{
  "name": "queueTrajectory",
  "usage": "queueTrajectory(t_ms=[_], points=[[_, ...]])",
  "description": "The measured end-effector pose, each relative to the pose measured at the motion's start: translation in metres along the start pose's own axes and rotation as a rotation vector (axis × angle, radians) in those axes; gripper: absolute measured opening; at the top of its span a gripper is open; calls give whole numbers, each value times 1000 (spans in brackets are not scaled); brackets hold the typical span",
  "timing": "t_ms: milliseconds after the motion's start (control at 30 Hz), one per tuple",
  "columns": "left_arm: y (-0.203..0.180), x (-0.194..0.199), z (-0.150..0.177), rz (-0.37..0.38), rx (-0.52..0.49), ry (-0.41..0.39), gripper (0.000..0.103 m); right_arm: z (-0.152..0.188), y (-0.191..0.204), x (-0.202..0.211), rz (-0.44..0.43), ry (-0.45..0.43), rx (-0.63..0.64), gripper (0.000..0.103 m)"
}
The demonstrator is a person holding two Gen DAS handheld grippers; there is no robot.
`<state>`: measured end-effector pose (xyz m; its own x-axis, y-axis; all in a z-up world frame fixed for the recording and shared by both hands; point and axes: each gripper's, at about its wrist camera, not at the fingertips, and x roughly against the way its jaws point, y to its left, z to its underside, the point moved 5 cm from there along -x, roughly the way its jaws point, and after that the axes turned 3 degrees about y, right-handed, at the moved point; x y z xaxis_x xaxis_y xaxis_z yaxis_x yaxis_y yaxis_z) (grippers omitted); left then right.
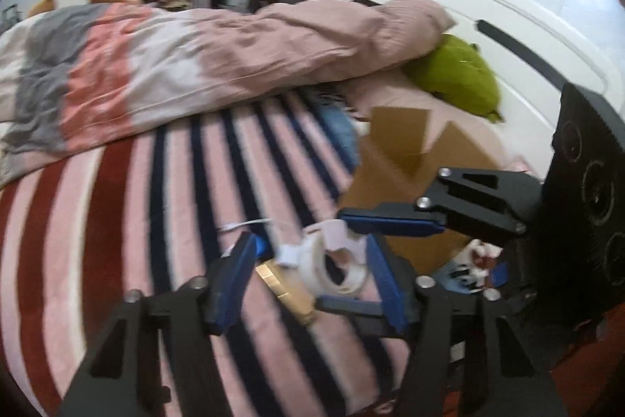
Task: Organize rigid objects
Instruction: 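Lower the tape roll into the cardboard box and open the right gripper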
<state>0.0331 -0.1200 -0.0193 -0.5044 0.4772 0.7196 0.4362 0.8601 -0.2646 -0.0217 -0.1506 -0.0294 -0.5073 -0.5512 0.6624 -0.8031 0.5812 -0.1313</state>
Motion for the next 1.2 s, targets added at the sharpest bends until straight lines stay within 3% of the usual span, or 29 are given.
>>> queueTrajectory(t_ms=[167,267,500,700,800,867,1067,1167,1200], points=[[-47,-24,-28,83,-69,29,33,12,-31,32,64,-37,-11,37],[-74,-39,-40,90,-114,48,29,25,-52,50,106,-43,-29,37],[-117,-80,-59,132,-175,105,28,57,-97,74,178,-13,-102,37],[-131,-109,-61,150,-185,160,27,81,-123,79,195,58,-168,37],[-132,-113,-61,146,-184,174,34,89,-129,78,179,85,-210,37],[-130,-112,-62,133,-177,167,51,93,-133,76,168,105,-253,46],[-117,-91,-61,111,-164,119,58,95,-136,77,193,131,-305,66],[-105,-73,-59,96,-151,83,63,89,-133,77,184,125,-314,87],[-101,-67,-59,90,-147,71,65,86,-132,76,184,122,-315,89]])
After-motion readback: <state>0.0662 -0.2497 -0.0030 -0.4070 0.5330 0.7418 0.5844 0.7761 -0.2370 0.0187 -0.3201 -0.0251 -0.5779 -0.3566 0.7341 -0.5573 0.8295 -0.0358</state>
